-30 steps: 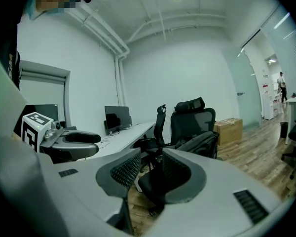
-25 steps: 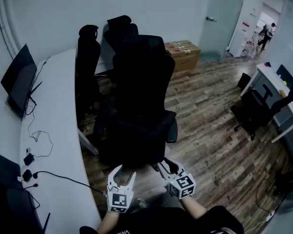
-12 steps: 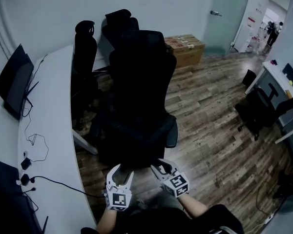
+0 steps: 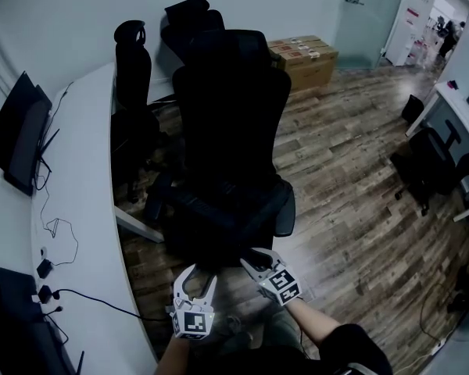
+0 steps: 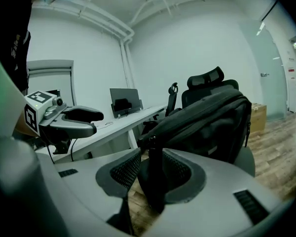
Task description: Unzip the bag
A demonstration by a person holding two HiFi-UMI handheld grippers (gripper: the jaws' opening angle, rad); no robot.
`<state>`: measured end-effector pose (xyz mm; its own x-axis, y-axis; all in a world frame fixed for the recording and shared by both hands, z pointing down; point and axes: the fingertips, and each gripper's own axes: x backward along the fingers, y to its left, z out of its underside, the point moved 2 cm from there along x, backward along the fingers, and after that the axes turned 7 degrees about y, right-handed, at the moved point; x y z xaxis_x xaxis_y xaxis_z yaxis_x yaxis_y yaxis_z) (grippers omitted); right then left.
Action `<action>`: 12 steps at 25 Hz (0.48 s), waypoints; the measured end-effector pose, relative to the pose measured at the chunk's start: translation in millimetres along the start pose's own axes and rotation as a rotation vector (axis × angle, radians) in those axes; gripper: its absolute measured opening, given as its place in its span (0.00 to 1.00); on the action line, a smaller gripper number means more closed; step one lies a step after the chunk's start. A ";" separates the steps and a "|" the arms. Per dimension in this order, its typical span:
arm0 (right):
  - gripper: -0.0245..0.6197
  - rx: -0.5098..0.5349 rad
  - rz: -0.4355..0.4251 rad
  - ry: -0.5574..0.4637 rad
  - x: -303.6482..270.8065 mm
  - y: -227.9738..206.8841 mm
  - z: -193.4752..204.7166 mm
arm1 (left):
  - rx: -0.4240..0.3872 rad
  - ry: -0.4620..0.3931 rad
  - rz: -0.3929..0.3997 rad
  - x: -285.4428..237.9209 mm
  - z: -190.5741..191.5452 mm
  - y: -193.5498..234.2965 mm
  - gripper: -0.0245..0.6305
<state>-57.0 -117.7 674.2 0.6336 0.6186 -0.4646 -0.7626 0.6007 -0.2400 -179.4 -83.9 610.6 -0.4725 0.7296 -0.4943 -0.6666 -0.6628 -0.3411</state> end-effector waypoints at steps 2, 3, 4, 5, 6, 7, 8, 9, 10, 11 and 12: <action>0.22 0.006 -0.024 0.004 -12.8 -3.6 4.6 | -0.006 0.001 0.002 -4.5 3.3 -1.8 0.37; 0.22 0.010 -0.036 0.006 -18.6 -5.0 6.9 | -0.009 0.003 0.003 -6.4 5.3 -2.7 0.37; 0.22 0.014 -0.048 0.008 -23.9 -6.2 9.0 | -0.008 0.009 0.005 -8.1 7.6 -3.8 0.37; 0.22 0.020 -0.058 0.008 -28.5 -7.5 10.6 | -0.006 0.016 0.007 -9.6 9.9 -4.9 0.37; 0.22 0.024 -0.066 0.007 -32.2 -8.9 11.9 | -0.003 0.021 0.009 -10.9 12.4 -6.0 0.37; 0.22 0.026 -0.074 0.005 -35.2 -10.3 13.0 | -0.001 0.026 0.009 -11.9 15.2 -7.0 0.37; 0.22 0.027 -0.082 0.000 -37.7 -11.6 13.9 | 0.002 0.031 0.010 -12.7 18.3 -7.9 0.37; 0.22 0.026 -0.091 -0.006 -40.1 -12.7 14.2 | 0.005 0.035 0.011 -13.3 21.4 -8.6 0.37; 0.22 0.026 -0.102 -0.013 -42.3 -13.5 14.1 | 0.008 0.039 0.012 -13.9 24.5 -9.3 0.37; 0.22 0.026 -0.115 -0.019 -44.5 -13.8 13.8 | 0.011 0.043 0.015 -14.2 27.5 -10.1 0.37; 0.22 0.027 -0.129 -0.025 -46.6 -13.6 13.5 | 0.015 0.050 0.017 -14.4 30.6 -11.1 0.37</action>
<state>-74.4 -147.9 710.7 0.7296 0.5474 -0.4099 -0.6709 0.6892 -0.2737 -182.8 -81.9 645.9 -0.4548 0.7086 -0.5395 -0.6672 -0.6724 -0.3206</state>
